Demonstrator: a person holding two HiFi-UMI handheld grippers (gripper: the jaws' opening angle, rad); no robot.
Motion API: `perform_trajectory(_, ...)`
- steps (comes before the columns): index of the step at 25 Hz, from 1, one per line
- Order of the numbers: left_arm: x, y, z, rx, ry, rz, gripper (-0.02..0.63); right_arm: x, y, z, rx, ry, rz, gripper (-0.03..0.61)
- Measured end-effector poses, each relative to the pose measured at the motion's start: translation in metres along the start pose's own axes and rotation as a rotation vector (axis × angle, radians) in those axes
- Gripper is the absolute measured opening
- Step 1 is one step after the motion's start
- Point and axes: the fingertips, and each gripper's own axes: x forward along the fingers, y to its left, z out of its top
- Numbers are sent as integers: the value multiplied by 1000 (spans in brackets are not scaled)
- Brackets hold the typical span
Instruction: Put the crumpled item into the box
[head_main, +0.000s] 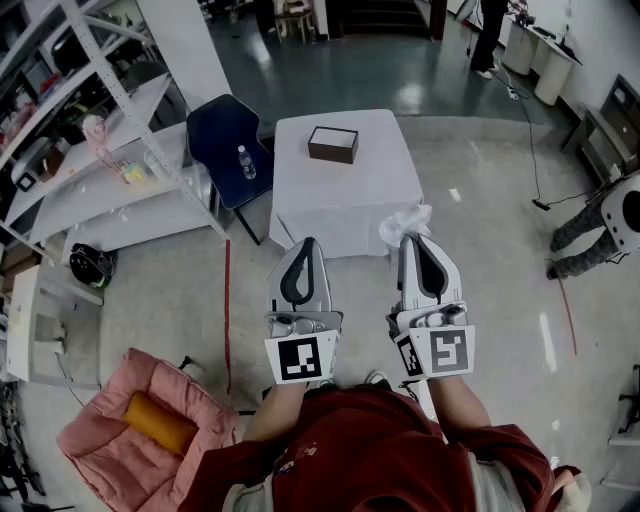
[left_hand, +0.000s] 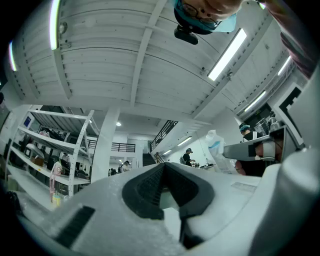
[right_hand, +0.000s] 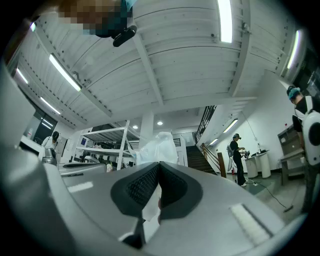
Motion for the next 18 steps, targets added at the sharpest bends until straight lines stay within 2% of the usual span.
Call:
perform_trajectory(6,-17,33,0,12,-2,-2,3,5,44,-5,-22,8,8,3)
perform_trajectory(18,-30,99,-3,-7,1,15,3,35,85,-24,-22,29,-49,5)
